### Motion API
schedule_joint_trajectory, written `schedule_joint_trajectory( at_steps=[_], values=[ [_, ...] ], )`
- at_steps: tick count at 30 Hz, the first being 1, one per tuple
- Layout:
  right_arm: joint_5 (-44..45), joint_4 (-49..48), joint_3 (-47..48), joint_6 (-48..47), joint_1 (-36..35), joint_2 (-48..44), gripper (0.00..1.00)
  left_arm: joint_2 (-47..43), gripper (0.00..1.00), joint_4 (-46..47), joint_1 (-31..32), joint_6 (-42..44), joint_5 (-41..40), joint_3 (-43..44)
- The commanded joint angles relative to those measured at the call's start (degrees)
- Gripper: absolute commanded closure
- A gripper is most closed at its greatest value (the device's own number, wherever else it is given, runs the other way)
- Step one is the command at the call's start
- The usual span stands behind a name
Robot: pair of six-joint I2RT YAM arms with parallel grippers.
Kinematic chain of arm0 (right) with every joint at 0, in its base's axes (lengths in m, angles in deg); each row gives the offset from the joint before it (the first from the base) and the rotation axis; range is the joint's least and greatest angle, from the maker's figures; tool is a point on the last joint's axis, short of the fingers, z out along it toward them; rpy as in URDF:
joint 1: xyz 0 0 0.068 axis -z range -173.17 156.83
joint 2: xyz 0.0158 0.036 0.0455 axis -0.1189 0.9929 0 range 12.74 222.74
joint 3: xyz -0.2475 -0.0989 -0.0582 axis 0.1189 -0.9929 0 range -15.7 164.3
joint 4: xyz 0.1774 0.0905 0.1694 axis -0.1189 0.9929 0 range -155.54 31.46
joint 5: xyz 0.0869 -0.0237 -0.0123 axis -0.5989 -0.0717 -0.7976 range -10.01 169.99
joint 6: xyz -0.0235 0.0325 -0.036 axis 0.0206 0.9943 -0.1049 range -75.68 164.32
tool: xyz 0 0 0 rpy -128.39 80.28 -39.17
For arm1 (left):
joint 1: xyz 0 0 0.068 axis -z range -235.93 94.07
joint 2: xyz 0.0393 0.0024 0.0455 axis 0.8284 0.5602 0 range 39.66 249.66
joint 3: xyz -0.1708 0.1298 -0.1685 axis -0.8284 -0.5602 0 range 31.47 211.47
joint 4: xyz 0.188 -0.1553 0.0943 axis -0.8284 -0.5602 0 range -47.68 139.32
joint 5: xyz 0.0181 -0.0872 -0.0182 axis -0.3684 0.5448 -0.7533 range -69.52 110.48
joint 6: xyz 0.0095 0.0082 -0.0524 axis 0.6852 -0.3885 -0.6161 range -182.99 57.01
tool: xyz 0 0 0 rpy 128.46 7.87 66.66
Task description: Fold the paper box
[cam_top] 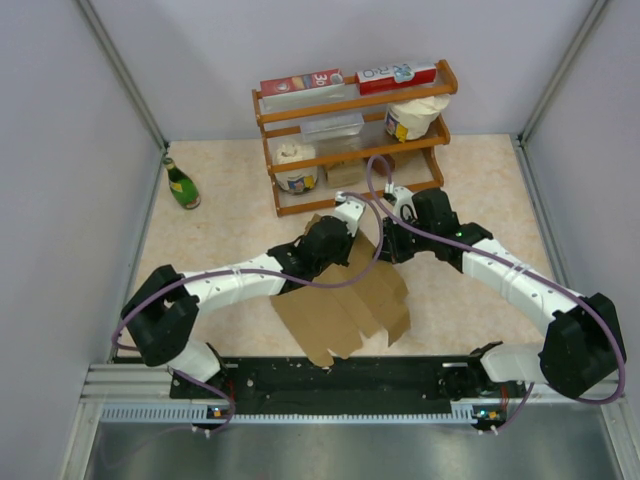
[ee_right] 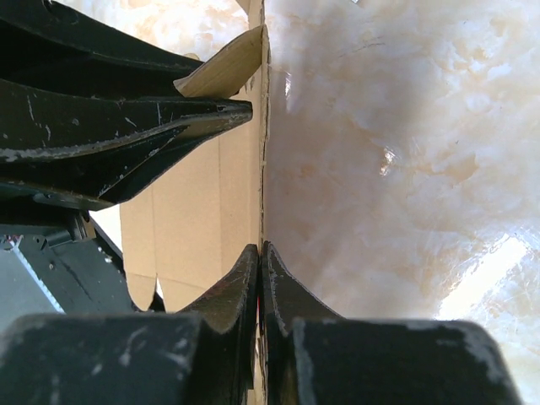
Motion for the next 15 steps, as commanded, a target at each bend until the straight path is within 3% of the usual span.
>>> schedule_joint_trajectory(
  at_steps=[1, 15],
  values=[
    [-0.05, -3.28, -0.34, 0.54, -0.47, 0.42, 1.0, -0.27, 0.79, 5.34, 1.3, 2.43, 4.71, 3.12],
    [-0.93, -4.16, -0.35, 0.45, -0.56, 1.92, 1.0, 0.43, 0.79, 5.17, 2.0, 7.35, 6.91, 4.52]
  ],
)
